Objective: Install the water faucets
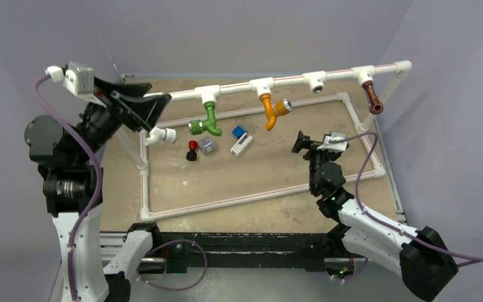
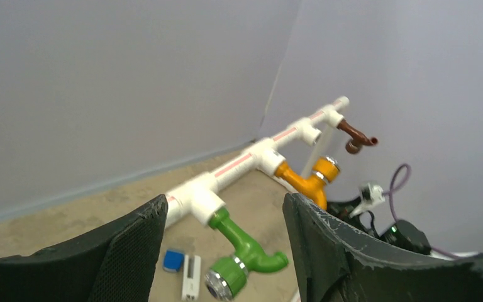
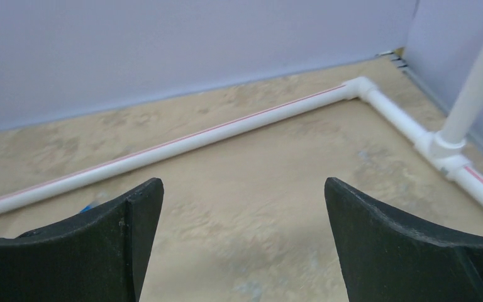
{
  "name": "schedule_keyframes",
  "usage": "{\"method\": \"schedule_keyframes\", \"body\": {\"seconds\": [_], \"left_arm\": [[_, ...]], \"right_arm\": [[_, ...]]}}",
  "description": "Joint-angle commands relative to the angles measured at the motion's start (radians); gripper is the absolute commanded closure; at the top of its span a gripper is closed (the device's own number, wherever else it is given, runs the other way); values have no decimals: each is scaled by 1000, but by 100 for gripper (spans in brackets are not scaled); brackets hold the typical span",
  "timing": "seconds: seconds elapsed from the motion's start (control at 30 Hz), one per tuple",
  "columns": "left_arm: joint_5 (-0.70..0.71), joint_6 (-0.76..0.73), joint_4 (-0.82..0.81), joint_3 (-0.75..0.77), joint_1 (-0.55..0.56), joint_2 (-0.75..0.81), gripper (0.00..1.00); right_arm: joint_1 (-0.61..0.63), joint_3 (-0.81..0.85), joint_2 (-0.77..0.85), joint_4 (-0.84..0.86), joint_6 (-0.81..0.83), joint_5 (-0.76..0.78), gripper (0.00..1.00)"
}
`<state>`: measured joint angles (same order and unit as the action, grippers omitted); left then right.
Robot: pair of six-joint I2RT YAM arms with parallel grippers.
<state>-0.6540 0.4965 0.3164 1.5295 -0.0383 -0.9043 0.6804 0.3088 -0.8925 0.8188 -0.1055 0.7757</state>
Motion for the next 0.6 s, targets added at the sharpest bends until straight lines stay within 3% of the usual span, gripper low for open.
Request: {"method": "schedule_keyframes", "body": {"seconds": [0.0,0.13,0.27,0.37,0.53,0.57], "left_arm": [[-84,74,41,-137,-4,92,34],[-113,71,76,-244,-2,184,34],[-136,66,98,-284,30,234,35],[-148,69,102,-309,69,268,35],[-178,98,57,-384,90,293,35],[-195,110,48,-397,90,293,35]], "right_arm": [[-129,-43,-78,265,88,-101,1],[-260,-63,-195,355,35,-180,2],[-351,-99,-335,552,1,-218,1],[-383,-104,-460,716,34,-238,1],[-416,-60,-588,783,66,-282,1],[-429,-81,-640,885,88,-293,1]]}}
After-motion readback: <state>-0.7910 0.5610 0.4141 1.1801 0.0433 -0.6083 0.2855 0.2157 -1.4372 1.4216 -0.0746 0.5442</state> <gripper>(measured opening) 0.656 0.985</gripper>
